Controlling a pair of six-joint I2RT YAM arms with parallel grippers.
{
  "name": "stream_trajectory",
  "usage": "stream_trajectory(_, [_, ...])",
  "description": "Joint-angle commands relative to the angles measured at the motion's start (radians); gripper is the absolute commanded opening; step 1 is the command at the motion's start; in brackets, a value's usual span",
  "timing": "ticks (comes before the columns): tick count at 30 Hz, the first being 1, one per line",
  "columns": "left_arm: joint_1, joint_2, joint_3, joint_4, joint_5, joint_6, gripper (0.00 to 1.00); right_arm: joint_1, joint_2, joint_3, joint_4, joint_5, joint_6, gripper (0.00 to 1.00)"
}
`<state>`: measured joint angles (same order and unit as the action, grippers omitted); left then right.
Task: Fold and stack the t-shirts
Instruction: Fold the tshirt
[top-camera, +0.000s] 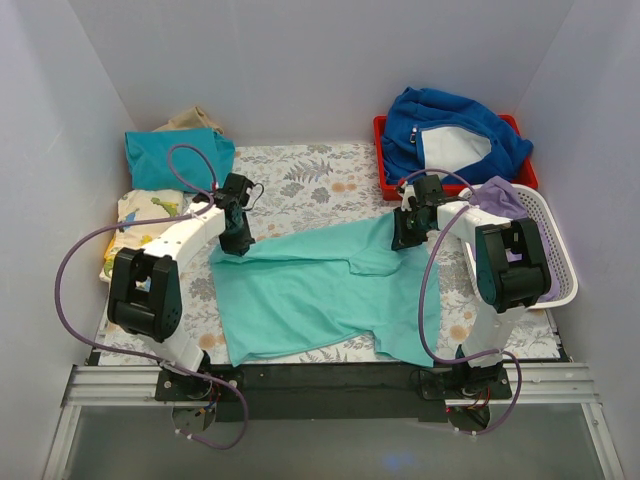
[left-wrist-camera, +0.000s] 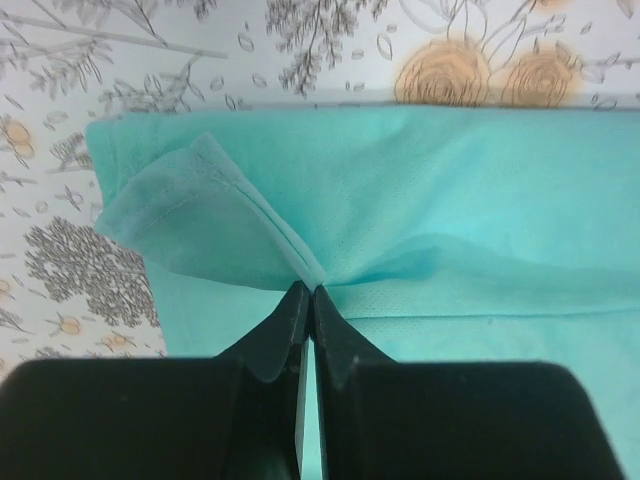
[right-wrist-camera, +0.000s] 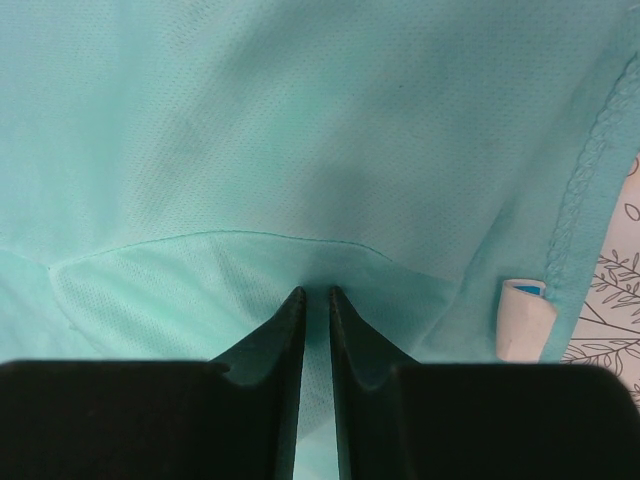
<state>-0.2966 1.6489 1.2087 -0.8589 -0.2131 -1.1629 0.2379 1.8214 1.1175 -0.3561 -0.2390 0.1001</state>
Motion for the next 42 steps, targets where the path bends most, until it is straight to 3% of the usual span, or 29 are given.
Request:
stream_trajectory(1, [-0.001, -0.066, -0.058, -0.052, 0.105, -0.049, 0.0, 0.008, -0.02, -0.013, -0.003, -0.005, -0.016, 0.21])
stream_trajectory(4, [-0.001, -0.074, -0.107, -0.069, 0.176, -0.078, 0.02, 0.008, -0.025, -0.016, -0.004, 0.0, -0.016, 0.21])
stream_trajectory(6, [-0.006, -0.099, -0.148, -0.092, 0.198, -0.099, 0.23, 0.006, -0.027, -0.018, -0.007, 0.001, -0.017, 0.21])
stream_trajectory(8, [-0.006, -0.138, -0.164, -0.123, 0.205, -0.116, 0.91, 0.008, -0.028, -0.018, -0.009, 0.003, -0.019, 0.21])
stream_trajectory(17, [-0.004, -0.248, -0.072, -0.109, 0.037, -0.138, 0.98, 0.009, -0.02, -0.008, -0.009, -0.014, -0.016, 0.22])
stream_trajectory(31, [-0.003, 0.023, -0.107, 0.156, 0.178, -0.069, 0.98, 0.009, -0.053, -0.012, -0.014, 0.035, -0.01, 0.23])
stream_trajectory(37, [-0.003, 0.081, -0.12, 0.12, 0.066, -0.043, 0.98, 0.005, -0.039, -0.033, -0.024, 0.111, -0.01, 0.24])
stream_trajectory(42, [-0.001, 0.132, -0.1, 0.075, -0.141, -0.006, 0.98, -0.026, 0.006, -0.045, -0.034, 0.181, 0.0, 0.24])
